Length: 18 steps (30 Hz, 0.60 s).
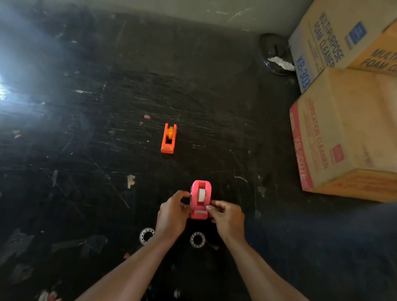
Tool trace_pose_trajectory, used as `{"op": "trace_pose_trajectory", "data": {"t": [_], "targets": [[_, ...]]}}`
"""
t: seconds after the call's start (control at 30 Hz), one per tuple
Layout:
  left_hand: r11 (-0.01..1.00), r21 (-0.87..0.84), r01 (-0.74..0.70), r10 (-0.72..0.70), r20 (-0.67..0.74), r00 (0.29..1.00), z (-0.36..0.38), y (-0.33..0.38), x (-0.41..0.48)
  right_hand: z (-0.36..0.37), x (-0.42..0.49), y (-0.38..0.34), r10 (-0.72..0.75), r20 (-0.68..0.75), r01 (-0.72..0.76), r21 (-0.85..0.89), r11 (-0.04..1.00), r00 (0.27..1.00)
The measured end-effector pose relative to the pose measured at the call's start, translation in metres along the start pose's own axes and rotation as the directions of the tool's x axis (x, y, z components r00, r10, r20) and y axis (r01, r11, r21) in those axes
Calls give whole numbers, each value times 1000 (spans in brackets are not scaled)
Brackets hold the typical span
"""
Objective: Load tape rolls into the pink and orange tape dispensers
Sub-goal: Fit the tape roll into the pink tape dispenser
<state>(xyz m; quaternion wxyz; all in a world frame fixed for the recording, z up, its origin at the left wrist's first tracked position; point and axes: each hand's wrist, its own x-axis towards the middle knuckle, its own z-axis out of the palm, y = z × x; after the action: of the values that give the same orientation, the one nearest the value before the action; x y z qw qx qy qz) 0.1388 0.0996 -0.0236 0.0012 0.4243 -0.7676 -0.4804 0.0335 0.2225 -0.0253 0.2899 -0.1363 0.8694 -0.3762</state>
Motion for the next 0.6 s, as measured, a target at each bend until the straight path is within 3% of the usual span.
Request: {"op": "trace_pose_trajectory", "data": {"t": [0.37,0.6], "targets": [[997,-63,44,-49,-70,996,3,0,-24,2,-37,19,-3,-73,4,22,1000,997],[997,-71,37,-41,-56,998,4,-14,-53,-7,-71,42,-91,34,95,-157,983,995]]}}
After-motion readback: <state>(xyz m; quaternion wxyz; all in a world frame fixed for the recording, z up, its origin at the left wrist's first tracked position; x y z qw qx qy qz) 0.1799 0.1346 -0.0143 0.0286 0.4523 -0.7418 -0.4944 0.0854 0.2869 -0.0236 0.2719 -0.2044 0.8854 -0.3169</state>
